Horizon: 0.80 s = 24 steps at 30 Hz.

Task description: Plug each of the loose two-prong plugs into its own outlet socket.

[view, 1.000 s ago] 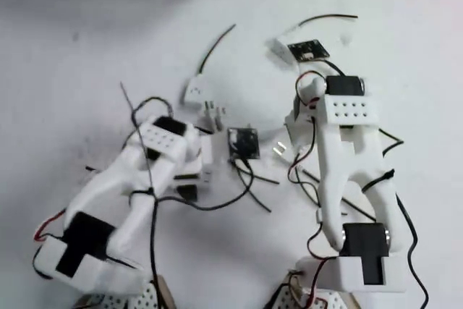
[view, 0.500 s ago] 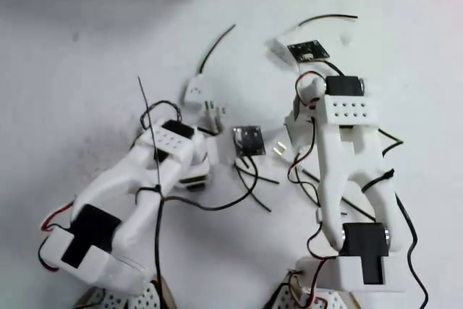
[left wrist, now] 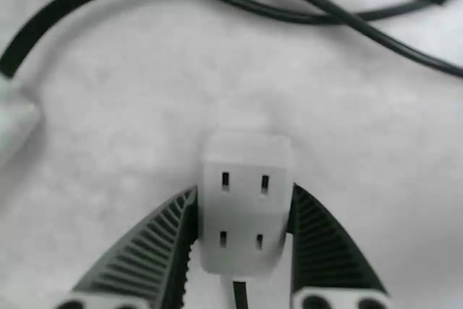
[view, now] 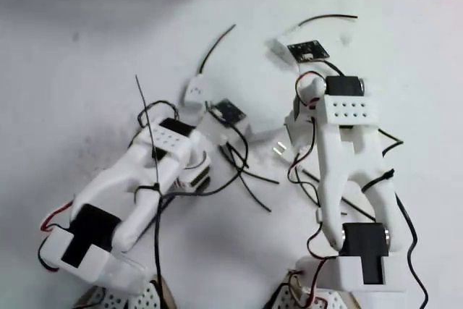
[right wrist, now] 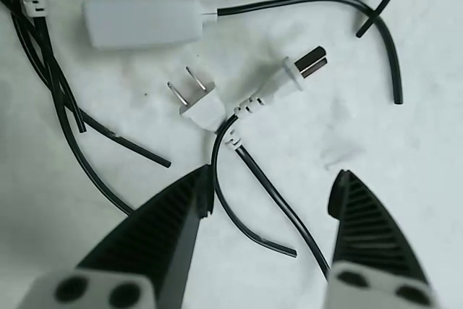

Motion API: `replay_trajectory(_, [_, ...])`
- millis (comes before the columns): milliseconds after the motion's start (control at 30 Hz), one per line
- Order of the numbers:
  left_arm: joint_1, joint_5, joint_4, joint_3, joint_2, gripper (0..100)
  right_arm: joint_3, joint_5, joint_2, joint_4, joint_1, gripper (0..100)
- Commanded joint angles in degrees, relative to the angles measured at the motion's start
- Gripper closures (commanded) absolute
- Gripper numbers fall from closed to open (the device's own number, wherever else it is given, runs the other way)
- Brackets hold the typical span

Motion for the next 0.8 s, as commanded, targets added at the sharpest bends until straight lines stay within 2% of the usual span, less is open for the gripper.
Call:
replay_trajectory(0, [-3.5,7.5,0.6,-2.5,-0.4,97,-0.3,0.6,-2.2,0.2,0.0,75.1])
replay_trajectory(100, [-5.1,7.6,0.8,-3.3,-0.4,96,-0.3,0.6,-2.2,0.2,0.0,75.1])
replay_trajectory(300, [-5.4,10.0,1.4,-2.8,-2.8,77,-0.3,0.6,-2.2,0.2,0.0,75.1])
replay_trajectory(767, [-5.3,10.5,0.6,10.9,-32.3,72,-0.3,0.6,-2.2,0.2,0.0,75.1])
